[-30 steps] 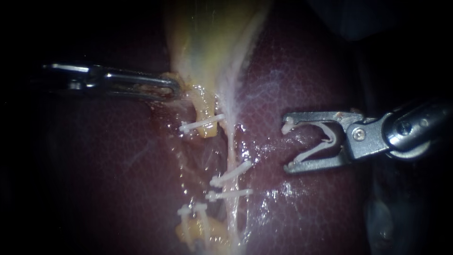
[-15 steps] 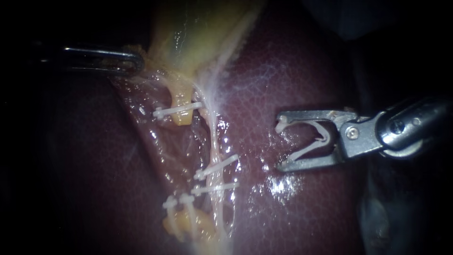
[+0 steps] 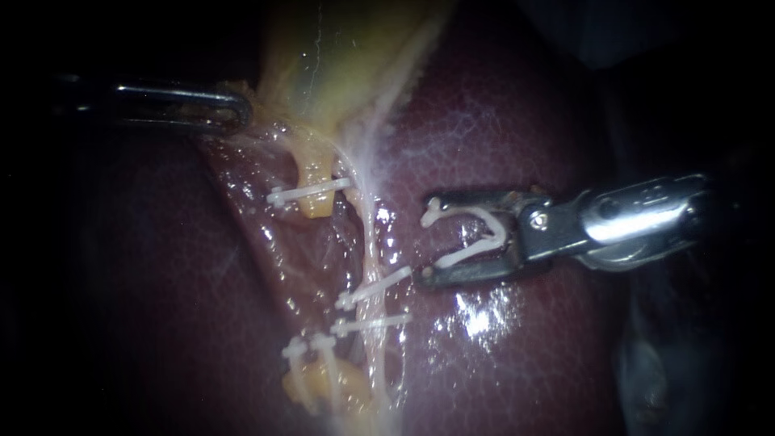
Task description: Clipping third clip right tube
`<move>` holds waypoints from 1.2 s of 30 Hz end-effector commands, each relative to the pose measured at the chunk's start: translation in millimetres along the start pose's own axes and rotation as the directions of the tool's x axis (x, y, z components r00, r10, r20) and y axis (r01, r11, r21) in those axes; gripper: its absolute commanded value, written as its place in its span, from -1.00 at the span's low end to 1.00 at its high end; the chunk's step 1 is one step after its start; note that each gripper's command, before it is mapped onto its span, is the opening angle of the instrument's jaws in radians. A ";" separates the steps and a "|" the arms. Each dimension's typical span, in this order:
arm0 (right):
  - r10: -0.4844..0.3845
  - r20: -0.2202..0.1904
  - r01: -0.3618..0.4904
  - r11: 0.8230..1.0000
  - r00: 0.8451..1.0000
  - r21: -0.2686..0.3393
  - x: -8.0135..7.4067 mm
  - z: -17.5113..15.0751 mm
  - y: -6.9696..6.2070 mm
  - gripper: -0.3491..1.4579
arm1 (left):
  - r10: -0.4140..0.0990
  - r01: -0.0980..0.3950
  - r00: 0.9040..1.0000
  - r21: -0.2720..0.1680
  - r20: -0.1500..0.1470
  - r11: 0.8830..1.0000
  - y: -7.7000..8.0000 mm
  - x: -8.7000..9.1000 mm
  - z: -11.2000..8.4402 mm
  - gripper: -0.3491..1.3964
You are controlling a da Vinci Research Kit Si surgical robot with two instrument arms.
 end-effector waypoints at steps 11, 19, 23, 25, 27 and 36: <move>0.145 -0.002 -0.145 0.989 0.989 0.035 -3.7 4.5 2.1 -0.07 | 0.001 -0.001 1.000 0.002 -0.001 1.000 -0.1 0.2 0.3 -1.00; 0.247 -0.058 -0.241 0.967 0.967 0.087 -4.1 6.8 3.1 -0.08 | 0.002 -0.002 1.000 0.001 0.000 1.000 -0.1 0.3 0.4 -1.00; 0.313 -0.108 -0.299 0.946 0.944 0.128 -3.9 7.9 3.6 -0.08 | 0.002 -0.002 1.000 0.000 0.000 1.000 -0.1 0.4 0.5 -1.00; 0.334 -0.129 -0.314 0.938 0.934 0.149 -3.7 8.3 3.7 -0.08 | 0.002 -0.002 1.000 0.000 0.000 1.000 -0.1 0.4 0.5 -1.00; 0.364 -0.157 -0.335 0.925 0.918 0.181 -3.5 8.7 3.7 -0.08 | 0.002 -0.002 1.000 0.000 0.000 1.000 -0.1 0.4 0.5 -1.00; 0.453 -0.226 -0.379 0.874 0.863 0.304 -1.2 8.2 2.9 -0.08 | 0.002 -0.002 1.000 0.000 0.000 1.000 -0.1 0.4 0.5 -1.00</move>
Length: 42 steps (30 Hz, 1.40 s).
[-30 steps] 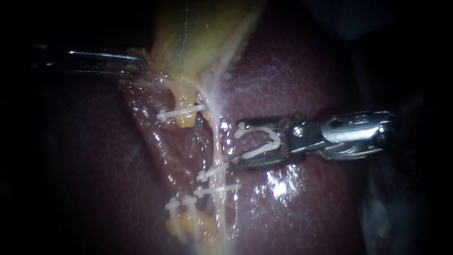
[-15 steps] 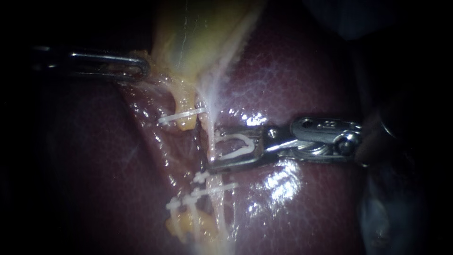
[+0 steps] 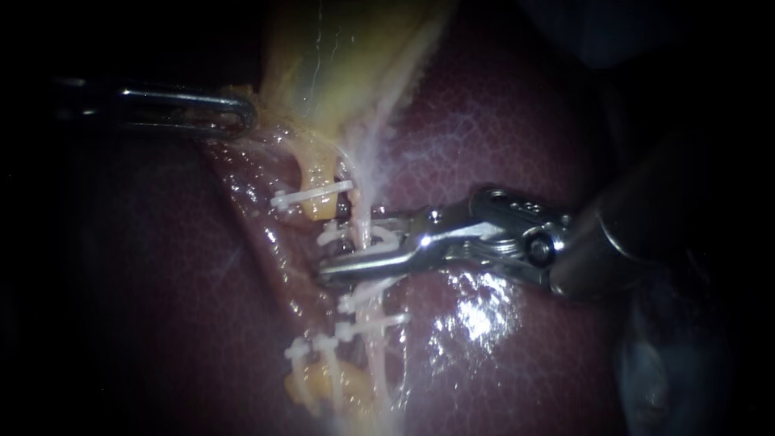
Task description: Clipping third clip right tube
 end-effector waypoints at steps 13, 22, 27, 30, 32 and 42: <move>0.024 -0.030 -0.023 0.999 0.999 0.022 4.1 -1.3 -2.3 -0.16 | 0.000 0.000 1.000 0.000 0.000 1.000 0.0 0.0 0.0 -1.00; 0.023 -0.018 -0.022 0.999 1.000 0.043 3.9 -2.1 -2.0 -0.80 | 0.000 0.000 1.000 0.000 0.000 1.000 0.0 0.0 0.0 -1.00; 0.057 -0.012 -0.057 0.997 0.998 0.050 3.9 -2.2 -1.9 -1.00 | 0.000 0.000 1.000 0.000 0.000 1.000 0.0 0.0 0.0 -1.00; 0.104 -0.009 -0.104 0.993 0.994 0.052 4.0 -2.2 -1.8 -1.00 | 0.000 0.000 1.000 -0.001 0.000 1.000 0.0 0.0 0.0 -1.00; 0.109 -0.007 -0.109 0.993 0.994 0.055 3.9 -2.3 -1.6 -1.00 | 0.000 0.000 1.000 -0.001 0.000 1.000 0.0 0.0 0.0 -1.00; 0.112 0.009 -0.113 0.992 0.994 0.056 3.7 -2.2 -1.5 -1.00 | 0.000 0.000 1.000 -0.001 0.000 1.000 0.0 0.0 0.0 -1.00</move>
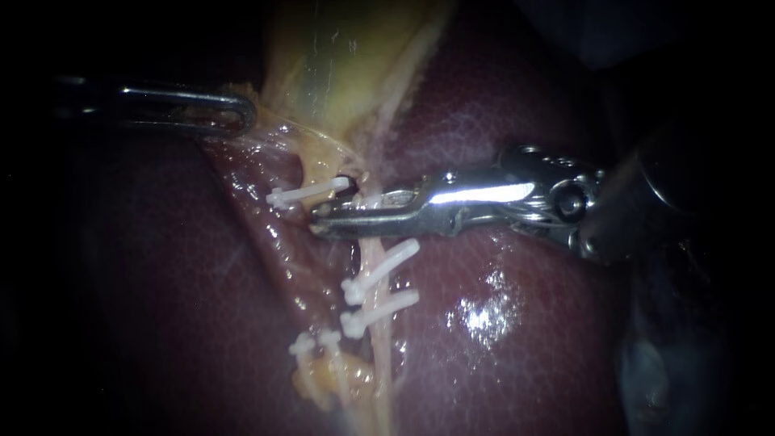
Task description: Clipping third clip right tube
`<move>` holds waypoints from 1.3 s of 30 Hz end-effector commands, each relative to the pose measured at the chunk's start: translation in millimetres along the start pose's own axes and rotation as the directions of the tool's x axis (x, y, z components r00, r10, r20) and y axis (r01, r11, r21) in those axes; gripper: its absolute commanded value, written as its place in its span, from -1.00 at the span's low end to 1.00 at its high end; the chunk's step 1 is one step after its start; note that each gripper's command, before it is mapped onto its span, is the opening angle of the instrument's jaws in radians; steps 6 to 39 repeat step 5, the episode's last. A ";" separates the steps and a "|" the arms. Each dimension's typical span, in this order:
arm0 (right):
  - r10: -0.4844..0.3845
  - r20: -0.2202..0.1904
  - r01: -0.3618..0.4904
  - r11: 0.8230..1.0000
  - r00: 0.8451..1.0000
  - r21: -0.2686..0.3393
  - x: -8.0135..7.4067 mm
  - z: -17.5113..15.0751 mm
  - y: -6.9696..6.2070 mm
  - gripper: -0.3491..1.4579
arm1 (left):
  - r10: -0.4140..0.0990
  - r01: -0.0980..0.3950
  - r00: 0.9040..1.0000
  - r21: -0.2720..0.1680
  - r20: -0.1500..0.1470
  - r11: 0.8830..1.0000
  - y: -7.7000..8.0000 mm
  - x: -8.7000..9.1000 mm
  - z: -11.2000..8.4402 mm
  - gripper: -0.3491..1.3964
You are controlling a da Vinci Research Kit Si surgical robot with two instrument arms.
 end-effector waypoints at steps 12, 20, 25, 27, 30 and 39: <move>-0.002 0.005 0.002 1.000 1.000 0.007 0.0 0.1 0.0 -1.00 | 0.000 0.000 1.000 0.002 0.000 1.000 0.0 0.0 0.1 -1.00; -0.002 0.005 0.002 1.000 1.000 0.007 0.0 0.1 0.0 -1.00 | 0.000 0.000 1.000 0.002 0.000 1.000 0.0 0.0 0.1 -1.00; -0.002 0.005 0.002 1.000 1.000 0.007 0.0 0.1 0.0 -1.00 | 0.000 0.000 1.000 0.002 0.000 1.000 0.0 0.0 0.1 -1.00; -0.002 0.005 0.002 1.000 1.000 0.007 0.0 0.1 0.0 -1.00 | 0.000 0.000 1.000 0.002 0.000 1.000 0.0 0.0 0.1 -1.00; -0.002 0.005 0.002 1.000 1.000 0.007 0.0 0.1 0.0 -1.00 | 0.000 0.000 1.000 0.002 0.000 1.000 0.0 0.0 0.1 -1.00; -0.002 0.005 0.002 1.000 1.000 0.007 0.0 0.1 0.0 -1.00 | 0.000 0.000 1.000 0.002 0.000 1.000 0.0 0.0 0.1 -1.00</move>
